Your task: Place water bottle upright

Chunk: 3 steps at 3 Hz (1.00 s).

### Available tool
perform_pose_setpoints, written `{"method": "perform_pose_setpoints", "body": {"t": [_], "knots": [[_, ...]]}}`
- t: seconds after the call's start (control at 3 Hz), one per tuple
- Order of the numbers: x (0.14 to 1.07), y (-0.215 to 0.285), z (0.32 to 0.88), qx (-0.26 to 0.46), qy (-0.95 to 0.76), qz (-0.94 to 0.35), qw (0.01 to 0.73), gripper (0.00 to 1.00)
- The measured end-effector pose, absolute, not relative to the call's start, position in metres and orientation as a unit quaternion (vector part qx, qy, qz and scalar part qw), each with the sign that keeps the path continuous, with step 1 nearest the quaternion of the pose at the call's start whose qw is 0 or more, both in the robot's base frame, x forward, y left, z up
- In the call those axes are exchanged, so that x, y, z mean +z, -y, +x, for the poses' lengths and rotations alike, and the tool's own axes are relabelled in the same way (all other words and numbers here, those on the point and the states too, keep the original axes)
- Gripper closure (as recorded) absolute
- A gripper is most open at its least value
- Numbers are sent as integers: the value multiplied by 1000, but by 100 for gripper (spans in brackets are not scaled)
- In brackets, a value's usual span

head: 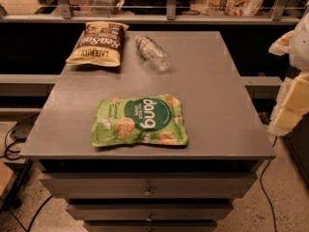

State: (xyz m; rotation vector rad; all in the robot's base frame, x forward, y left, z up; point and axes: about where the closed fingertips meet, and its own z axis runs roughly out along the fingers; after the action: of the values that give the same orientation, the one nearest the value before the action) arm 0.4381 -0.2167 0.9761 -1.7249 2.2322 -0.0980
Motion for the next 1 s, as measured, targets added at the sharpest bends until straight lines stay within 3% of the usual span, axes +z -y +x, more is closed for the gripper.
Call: {"method": "perform_pose_setpoints", "body": {"t": [1.0], "knots": [[989, 181, 473, -52, -733, -660, 153, 0]]}}
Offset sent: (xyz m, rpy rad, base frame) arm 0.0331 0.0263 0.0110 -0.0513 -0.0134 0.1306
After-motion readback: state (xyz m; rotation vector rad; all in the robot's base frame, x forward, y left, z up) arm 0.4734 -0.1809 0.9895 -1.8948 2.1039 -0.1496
